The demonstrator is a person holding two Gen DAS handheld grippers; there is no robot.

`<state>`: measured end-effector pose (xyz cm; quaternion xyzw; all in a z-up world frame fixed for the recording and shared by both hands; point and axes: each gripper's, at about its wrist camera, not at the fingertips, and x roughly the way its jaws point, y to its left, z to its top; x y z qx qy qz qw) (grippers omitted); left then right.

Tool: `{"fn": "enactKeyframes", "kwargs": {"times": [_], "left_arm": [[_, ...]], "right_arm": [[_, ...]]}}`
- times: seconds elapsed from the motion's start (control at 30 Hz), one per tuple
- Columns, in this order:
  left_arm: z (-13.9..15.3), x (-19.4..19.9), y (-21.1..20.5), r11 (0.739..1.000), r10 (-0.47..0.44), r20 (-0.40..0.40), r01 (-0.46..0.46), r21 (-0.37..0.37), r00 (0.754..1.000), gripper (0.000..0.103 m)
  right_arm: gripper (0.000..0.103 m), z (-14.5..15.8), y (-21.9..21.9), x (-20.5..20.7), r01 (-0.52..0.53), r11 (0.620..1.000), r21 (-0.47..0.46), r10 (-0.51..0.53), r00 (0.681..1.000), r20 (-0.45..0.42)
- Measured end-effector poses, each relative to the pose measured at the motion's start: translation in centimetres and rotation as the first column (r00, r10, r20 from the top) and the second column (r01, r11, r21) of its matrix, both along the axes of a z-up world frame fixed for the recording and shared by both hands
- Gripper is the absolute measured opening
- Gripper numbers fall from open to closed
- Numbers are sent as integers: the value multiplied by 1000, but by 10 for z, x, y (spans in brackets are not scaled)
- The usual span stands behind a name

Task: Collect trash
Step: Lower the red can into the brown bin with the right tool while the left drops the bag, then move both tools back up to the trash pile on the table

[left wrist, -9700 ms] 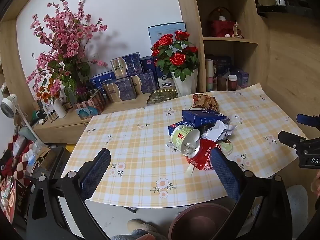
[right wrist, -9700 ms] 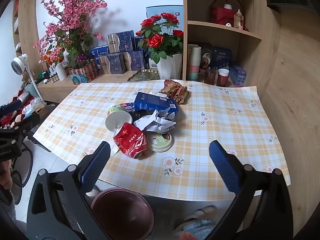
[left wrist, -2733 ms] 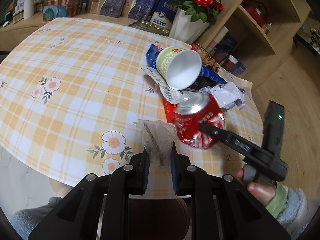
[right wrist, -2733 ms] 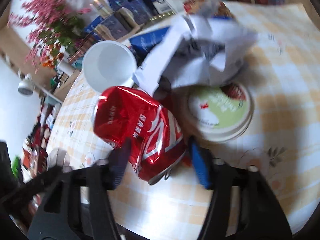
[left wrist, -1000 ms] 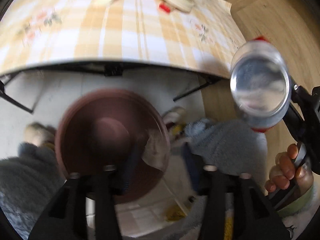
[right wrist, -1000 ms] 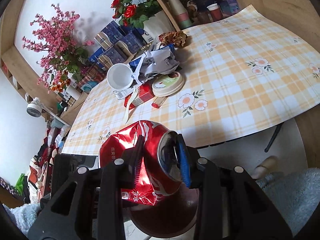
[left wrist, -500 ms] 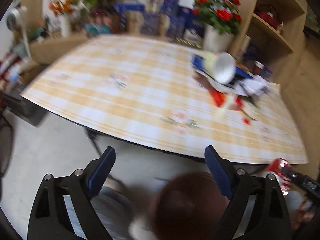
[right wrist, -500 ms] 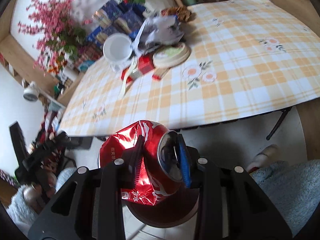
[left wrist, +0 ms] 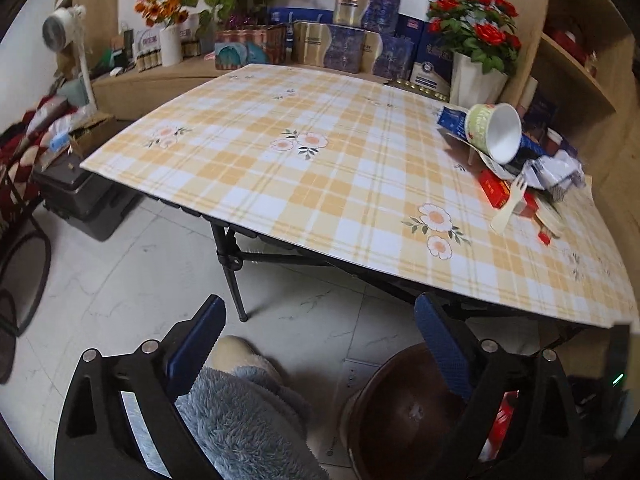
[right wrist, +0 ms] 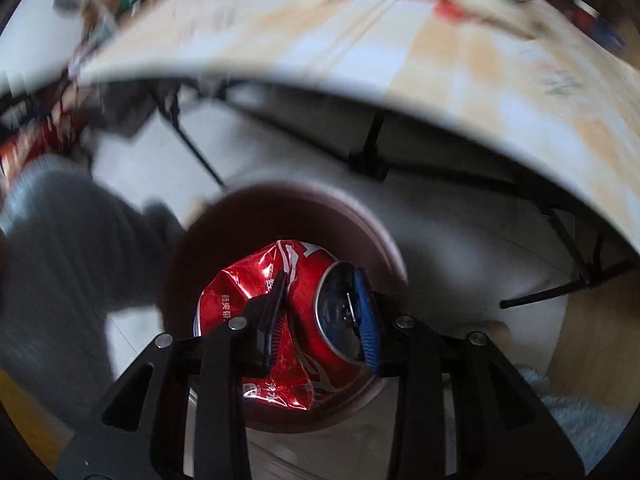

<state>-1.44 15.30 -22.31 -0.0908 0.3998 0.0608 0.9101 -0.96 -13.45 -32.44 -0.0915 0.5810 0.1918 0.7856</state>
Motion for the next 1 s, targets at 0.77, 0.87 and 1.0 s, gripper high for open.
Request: {"fn": "enactKeyframes", "kwargs": {"times": [0.77, 0.87, 1.0], "left_arm": [[-12, 4, 14, 994, 72, -33, -74, -76, 997, 92], [-14, 5, 14, 994, 83, -50, -86, -64, 995, 92], [-12, 4, 10, 995, 97, -52, -99, -25, 994, 92]], "right_arm": [[97, 61, -21, 9, 60, 995, 77, -74, 977, 200], [97, 74, -29, 5, 76, 992, 102, -98, 965, 241], [97, 85, -49, 7, 141, 978, 156, -179, 948, 265]]}}
